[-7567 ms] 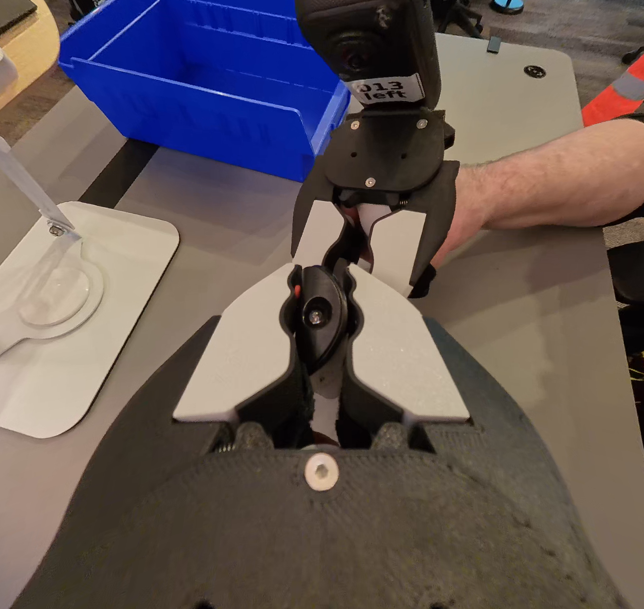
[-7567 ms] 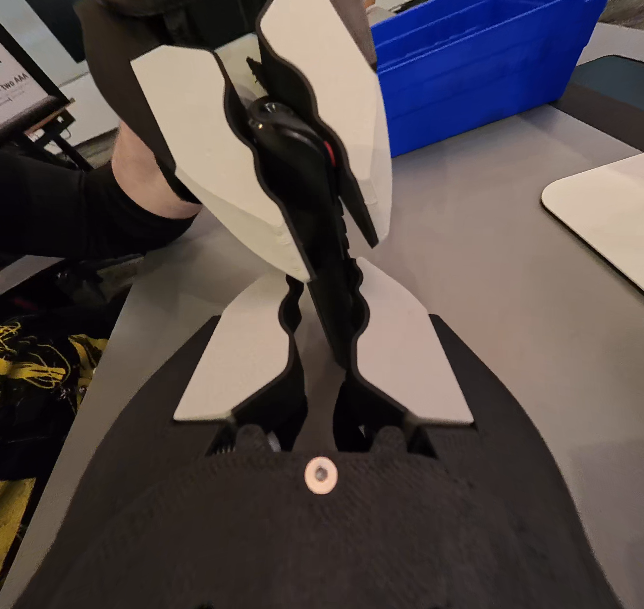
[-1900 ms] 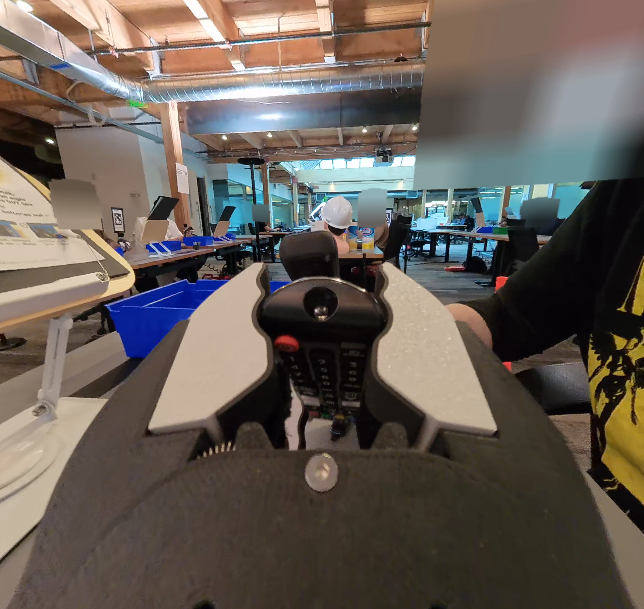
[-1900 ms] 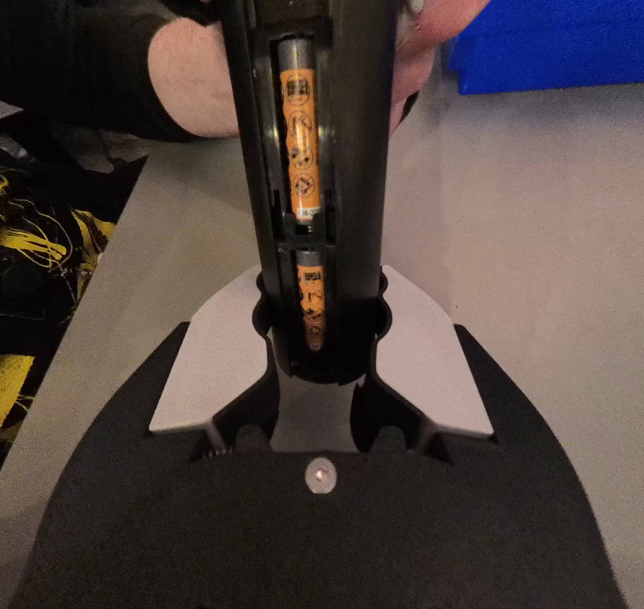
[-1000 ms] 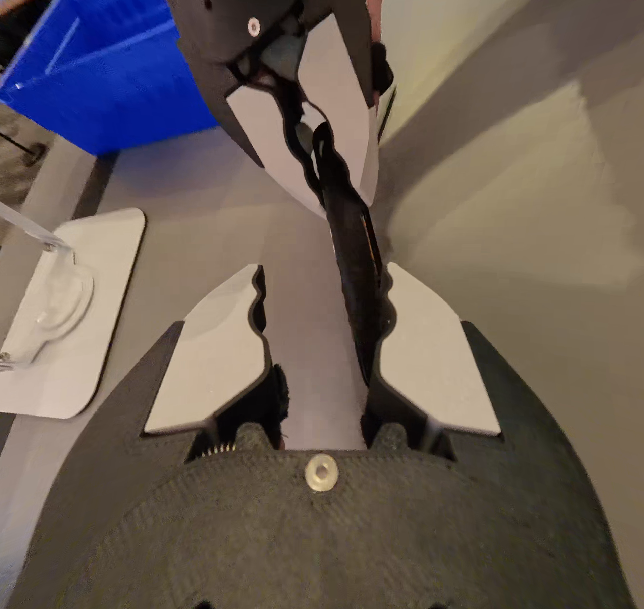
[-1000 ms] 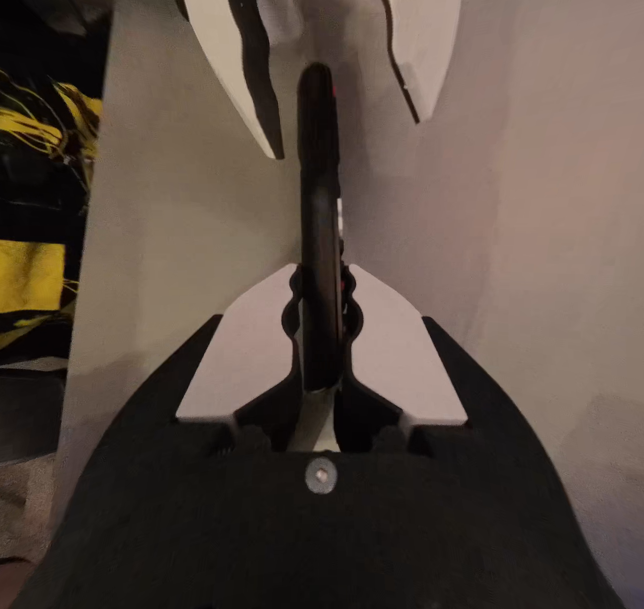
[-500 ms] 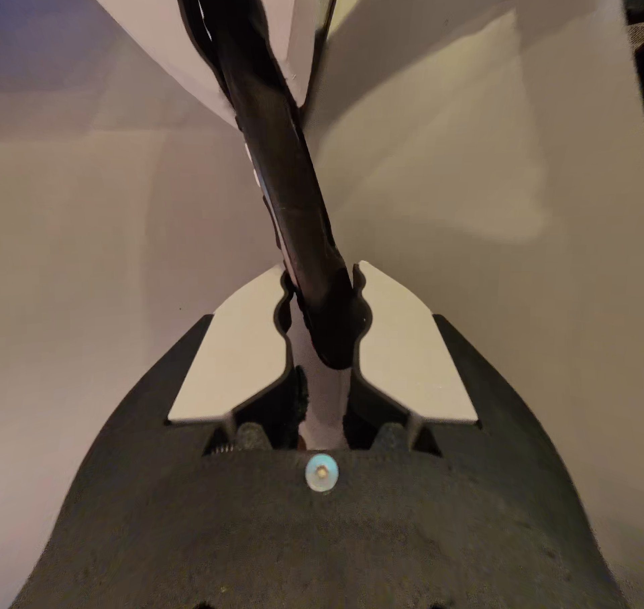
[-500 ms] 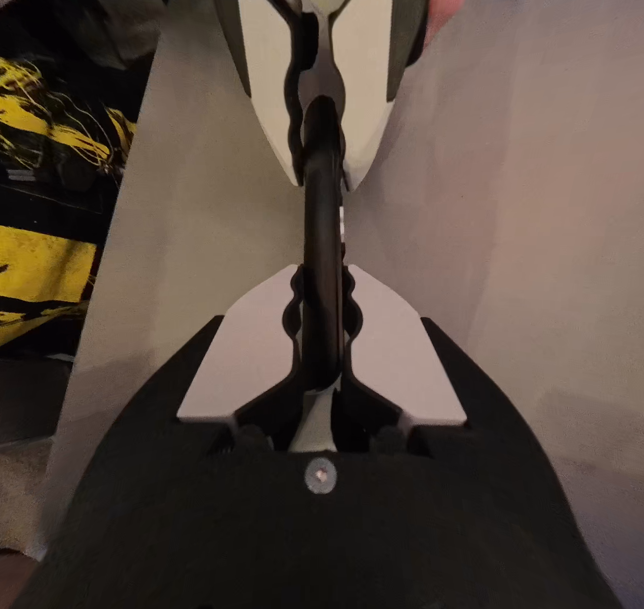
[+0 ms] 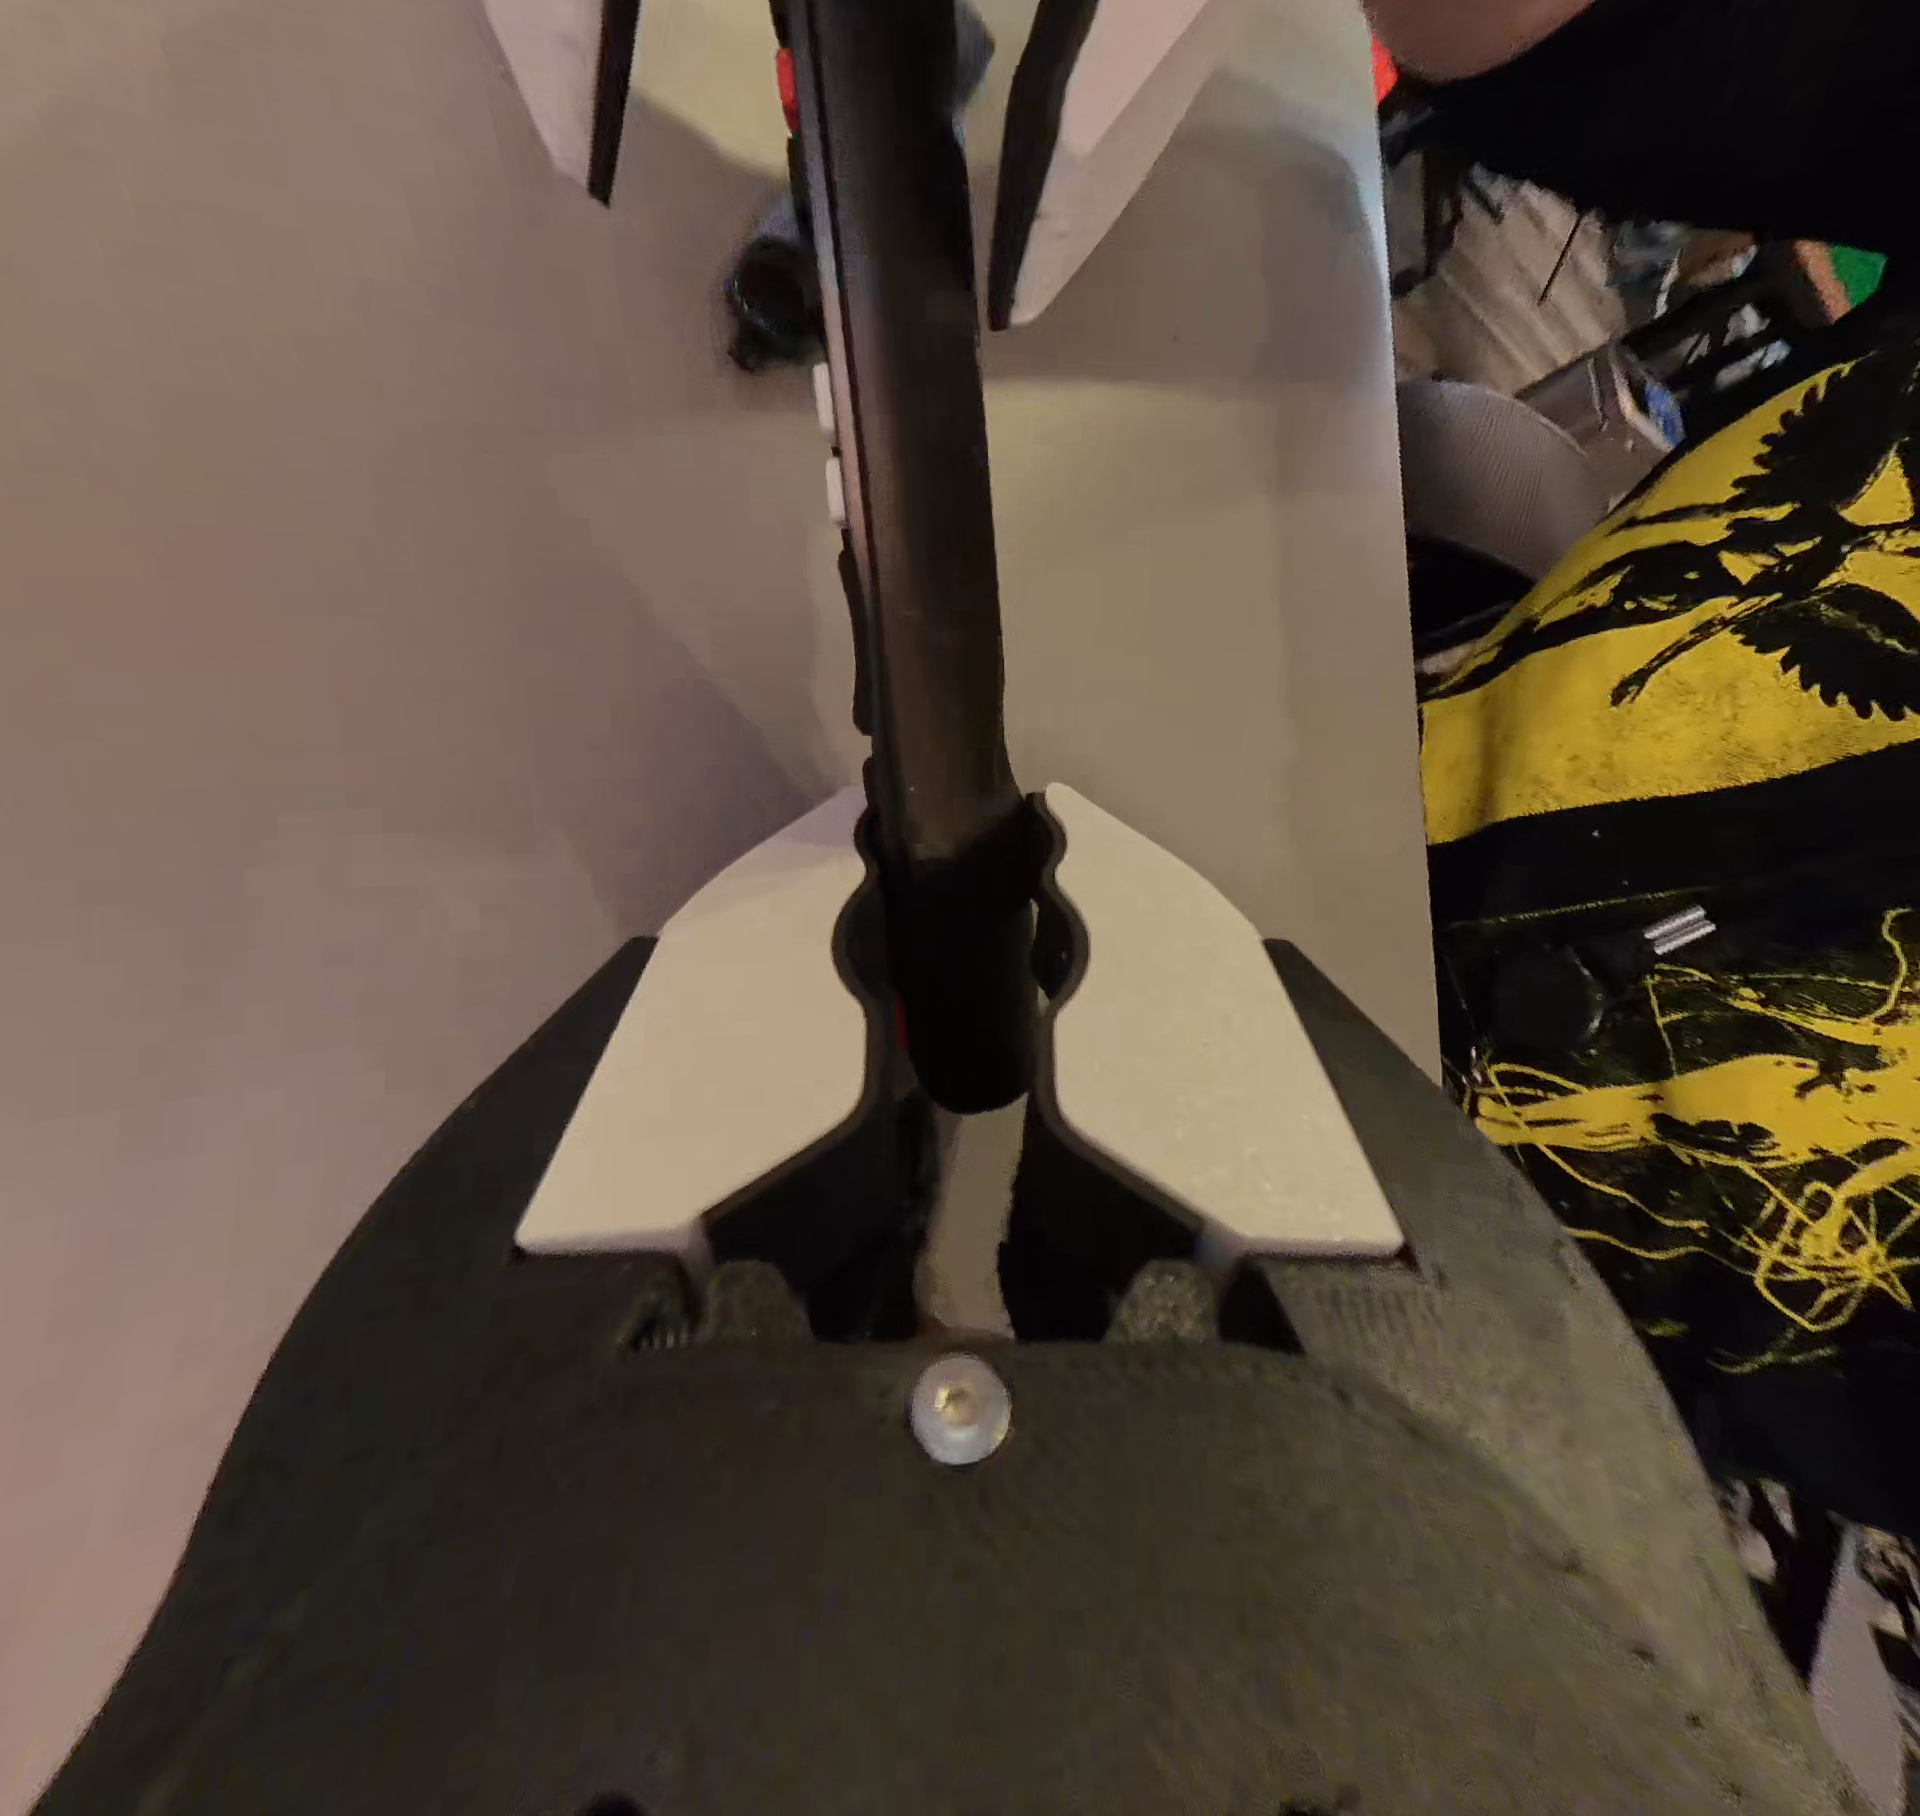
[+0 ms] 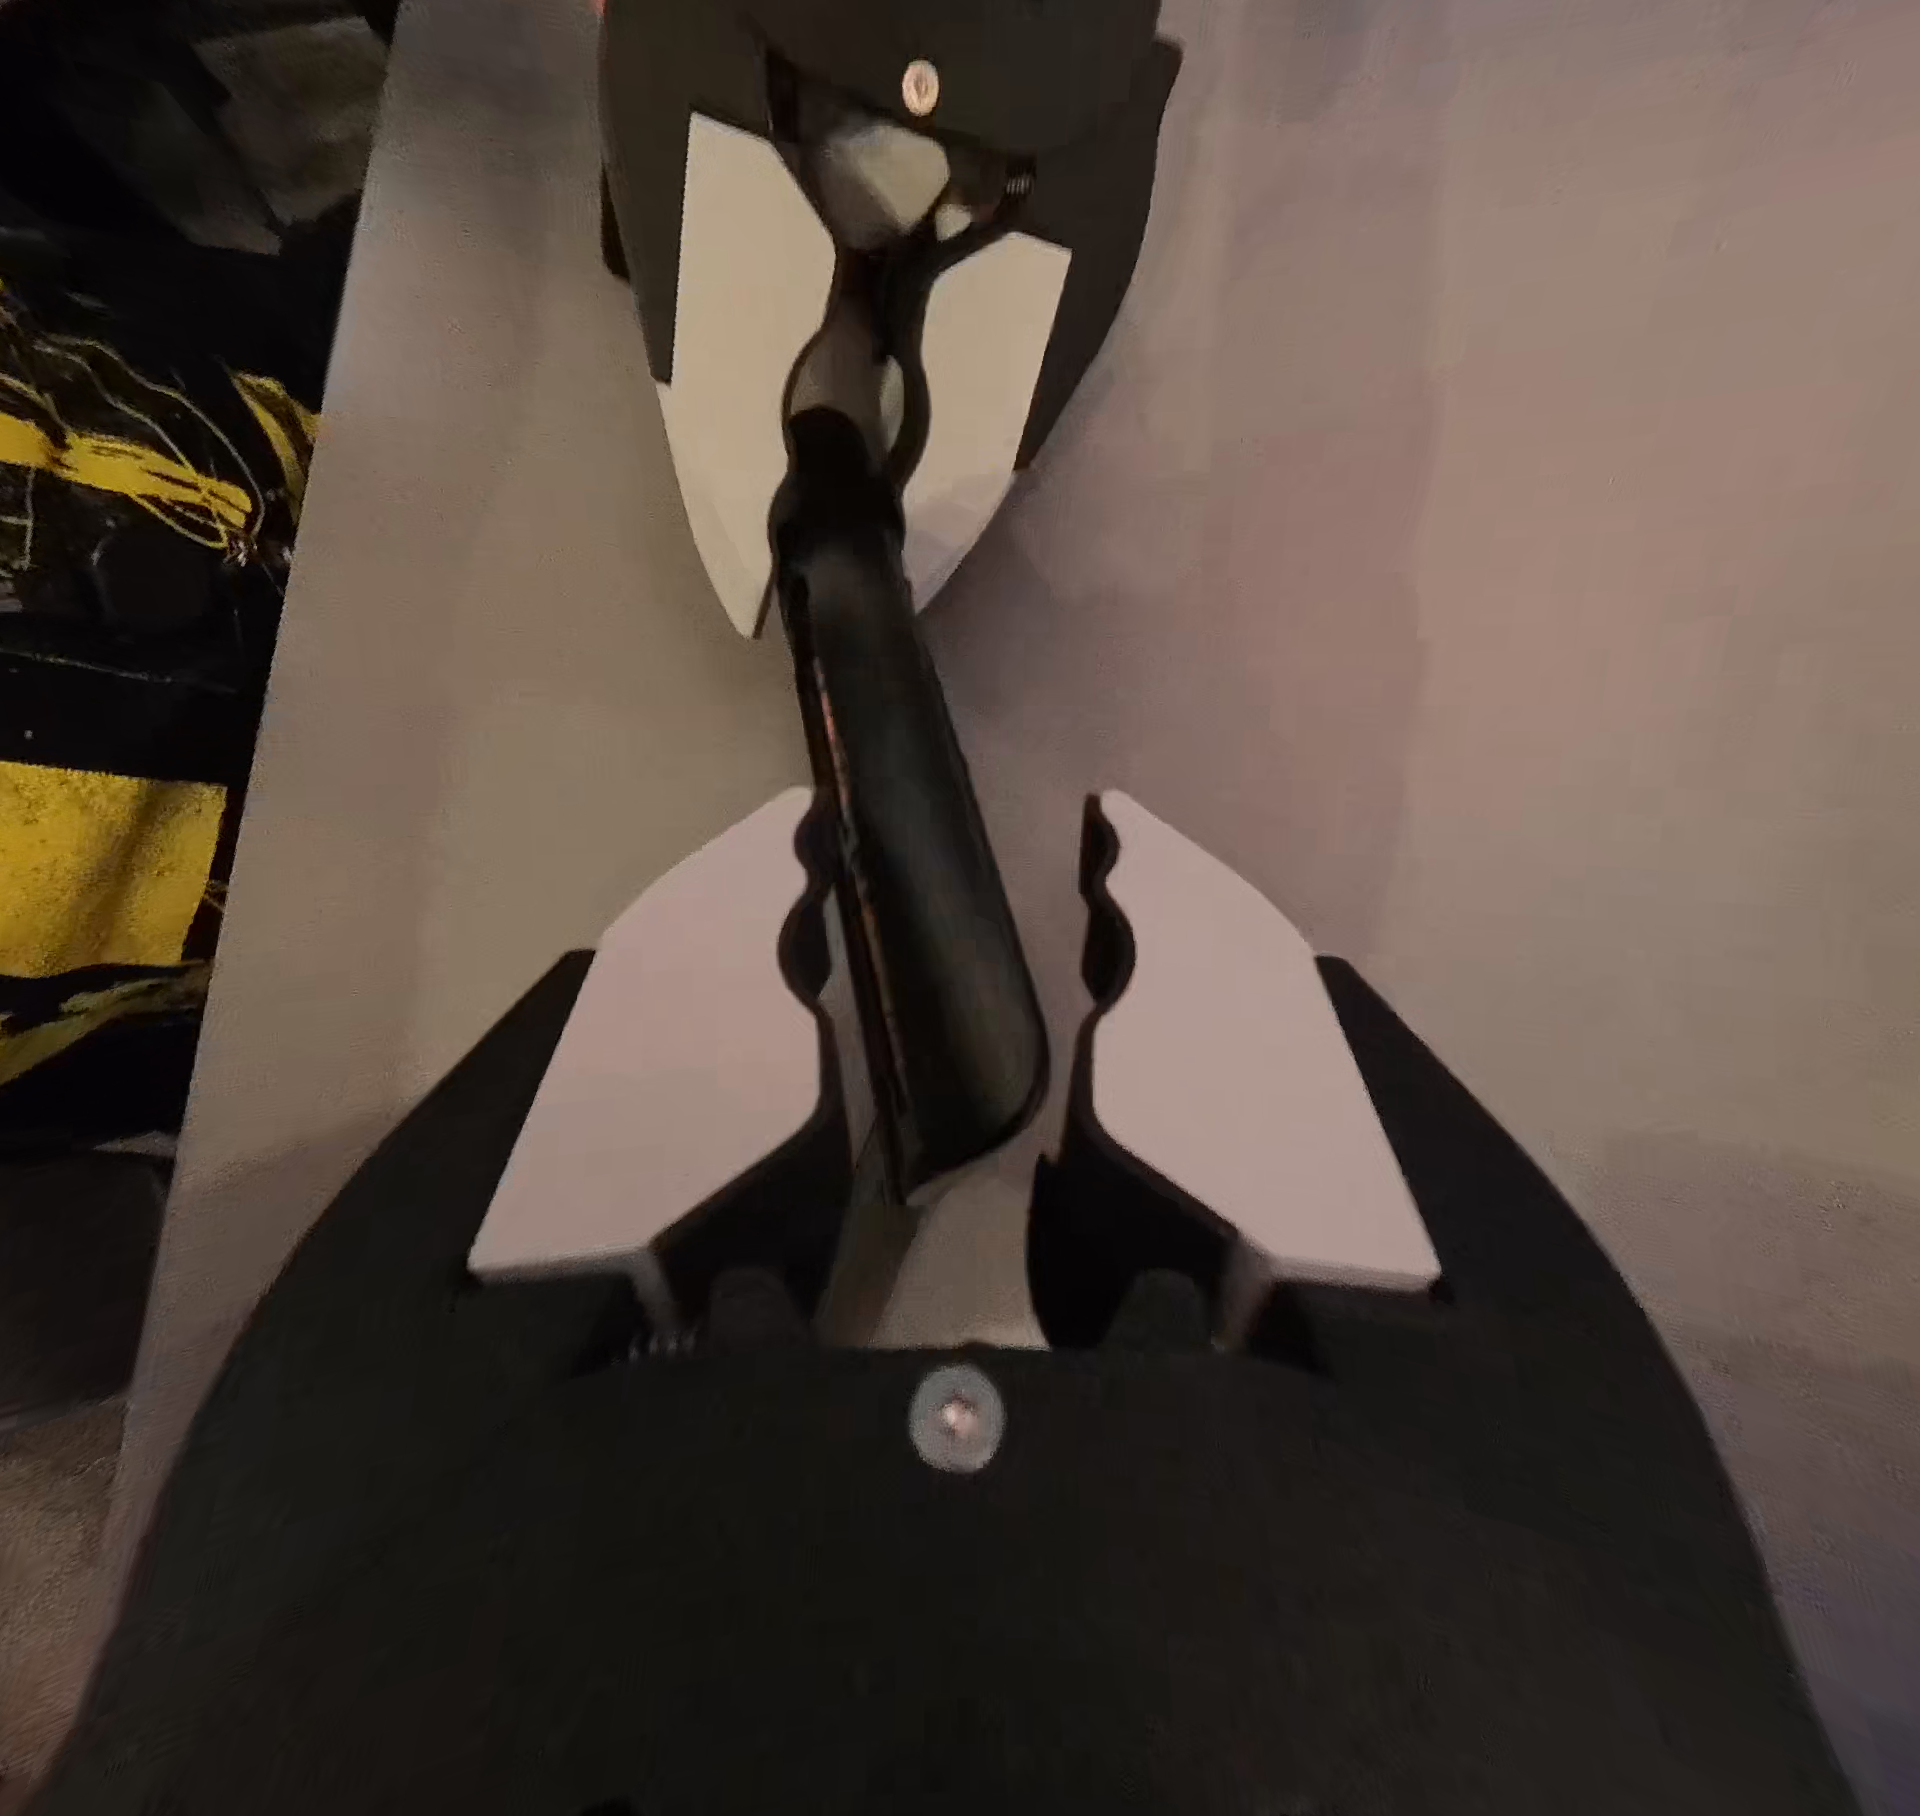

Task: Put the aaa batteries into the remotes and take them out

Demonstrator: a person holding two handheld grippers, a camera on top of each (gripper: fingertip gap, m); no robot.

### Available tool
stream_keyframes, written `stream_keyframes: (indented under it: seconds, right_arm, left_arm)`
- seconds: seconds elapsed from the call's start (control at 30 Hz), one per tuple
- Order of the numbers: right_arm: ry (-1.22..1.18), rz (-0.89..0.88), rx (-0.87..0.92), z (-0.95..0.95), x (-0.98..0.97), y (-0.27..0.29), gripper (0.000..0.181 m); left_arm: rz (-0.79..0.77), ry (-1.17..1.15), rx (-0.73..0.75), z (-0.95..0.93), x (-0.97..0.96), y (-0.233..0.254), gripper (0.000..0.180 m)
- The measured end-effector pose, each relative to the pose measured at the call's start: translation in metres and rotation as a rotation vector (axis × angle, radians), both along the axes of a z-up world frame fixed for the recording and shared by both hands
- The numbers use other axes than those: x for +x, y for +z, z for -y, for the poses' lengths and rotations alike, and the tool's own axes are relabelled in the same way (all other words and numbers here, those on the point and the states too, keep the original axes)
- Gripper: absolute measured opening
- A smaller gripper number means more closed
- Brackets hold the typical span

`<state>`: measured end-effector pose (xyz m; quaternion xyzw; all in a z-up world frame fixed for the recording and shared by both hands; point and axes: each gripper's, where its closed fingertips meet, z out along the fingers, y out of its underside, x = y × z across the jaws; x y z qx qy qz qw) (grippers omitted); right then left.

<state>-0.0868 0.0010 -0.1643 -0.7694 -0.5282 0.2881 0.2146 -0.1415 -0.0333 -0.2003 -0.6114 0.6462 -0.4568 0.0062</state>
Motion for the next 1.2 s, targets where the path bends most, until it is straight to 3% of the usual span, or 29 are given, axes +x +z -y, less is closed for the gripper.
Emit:
stream_keyframes:
  seconds: [0.27, 0.33, 0.6, 0.8, 0.93, 1.13, 1.2]
  right_arm:
    - [0.052, 0.079, -0.028, 0.013, -0.011, -0.031, 0.041]
    - [0.068, 0.087, -0.038, 0.015, -0.012, -0.035, 0.030]
    - [0.071, 0.041, -0.028, 0.017, -0.007, -0.033, 0.026]
    - [0.061, -0.003, -0.029, 0.019, -0.009, -0.024, 0.022]
    - [0.003, -0.214, -0.050, 0.016, -0.010, 0.001, 0.021]
    - [-0.059, -0.557, -0.071, 0.005, -0.005, 0.045, 0.021]
    - [-0.071, -0.647, -0.051, 0.000, -0.009, 0.060, 0.022]
  left_arm:
    - [-0.229, -0.132, -0.028, 0.002, -0.016, -0.008, 0.024]
    - [-0.258, -0.145, -0.030, -0.001, -0.014, -0.008, 0.024]
    - [-0.276, -0.170, -0.002, -0.005, -0.011, -0.009, 0.024]
    - [-0.267, -0.204, 0.104, -0.009, -0.013, 0.001, 0.025]
    - [-0.129, -0.190, 0.242, -0.018, -0.006, 0.032, 0.034]
    - [0.245, -0.068, 0.489, -0.034, 0.005, 0.092, 0.069]
    - [0.444, 0.084, 0.505, -0.042, 0.015, 0.123, 0.061]
